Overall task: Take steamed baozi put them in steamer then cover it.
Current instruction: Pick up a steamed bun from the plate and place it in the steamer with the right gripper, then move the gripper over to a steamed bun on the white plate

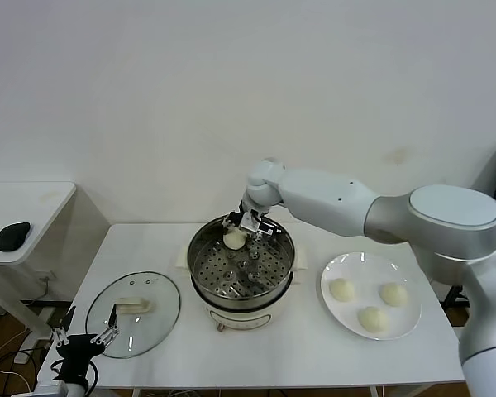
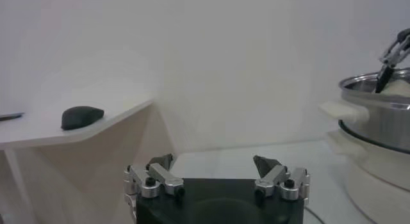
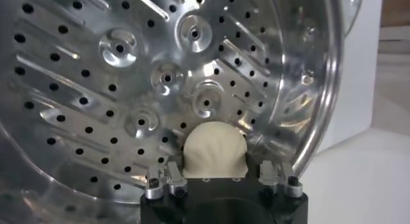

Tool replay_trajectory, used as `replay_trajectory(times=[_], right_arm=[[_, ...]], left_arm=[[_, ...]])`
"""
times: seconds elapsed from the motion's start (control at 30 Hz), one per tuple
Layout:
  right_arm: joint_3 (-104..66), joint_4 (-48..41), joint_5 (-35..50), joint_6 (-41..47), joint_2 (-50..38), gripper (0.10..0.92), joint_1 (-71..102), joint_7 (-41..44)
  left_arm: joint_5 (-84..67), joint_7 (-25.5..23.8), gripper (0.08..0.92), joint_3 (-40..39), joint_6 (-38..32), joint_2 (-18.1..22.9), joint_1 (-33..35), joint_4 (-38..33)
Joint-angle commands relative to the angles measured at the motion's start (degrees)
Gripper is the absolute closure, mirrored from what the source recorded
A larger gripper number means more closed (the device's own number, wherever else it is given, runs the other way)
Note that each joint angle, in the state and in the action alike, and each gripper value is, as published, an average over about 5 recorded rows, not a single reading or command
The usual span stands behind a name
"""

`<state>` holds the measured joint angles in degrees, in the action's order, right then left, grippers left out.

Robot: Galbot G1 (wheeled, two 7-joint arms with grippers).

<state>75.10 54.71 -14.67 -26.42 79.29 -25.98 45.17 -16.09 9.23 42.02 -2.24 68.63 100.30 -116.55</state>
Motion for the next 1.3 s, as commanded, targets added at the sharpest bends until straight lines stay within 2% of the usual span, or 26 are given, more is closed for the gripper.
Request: replay_trajectory(times=[0.03,0.13,0.23,0.4,0.6,0.77,0.9,1.07,1.3], right_arm=[[0.59,4.41,8.55,4.56,-2.82,0.227,-5.66,3.6],[1.94,13.59,20.01,14.82,-8.14,0.206,-10.59,7.96],[2.23,22.13,25.82,24.46,-14.83,0.203,-13.75,9.96],[2.01,33.12,29.22,37.22,-27.33,0.203,-16.8,11.02],[2.99,41.51,27.58,43.04,-40.93,0.203,-17.22,11.43],[1.06,43.02,22.4,44.54,-48.63,0.203,-10.62,10.27],[0.14,42.61,18.29,44.4,-51.49,0.203,-4.27,9.95],[-1.47,39.24,14.76,43.32,-51.87,0.203,2.55,9.74],[-8.39,33.36,14.77,42.42,-49.48,0.203,12.18,9.03]], left_arm=[[-0.03,0.01,0.177,0.05,-0.01,-0.03,0.02,-0.12],[-0.05,0.01,0.177,0.07,0.01,-0.08,0.02,-0.24],[-0.12,-0.02,0.177,0.06,0.02,-0.1,-0.01,-0.43],[-0.2,-0.1,0.177,-0.02,0.03,-0.53,-0.15,-0.36],[-0.23,-0.12,0.177,-0.3,0.18,-1.07,-0.47,-0.31],[-0.25,-0.12,0.177,-0.65,0.3,-1.01,-0.68,-0.23],[-0.18,-0.13,0.177,-0.66,0.31,-0.96,-0.41,-0.25],[-0.12,-0.15,0.177,-0.44,0.35,-1.12,0.03,-0.01],[-0.01,-0.19,0.177,-0.34,0.35,-1.19,0.19,0.42]])
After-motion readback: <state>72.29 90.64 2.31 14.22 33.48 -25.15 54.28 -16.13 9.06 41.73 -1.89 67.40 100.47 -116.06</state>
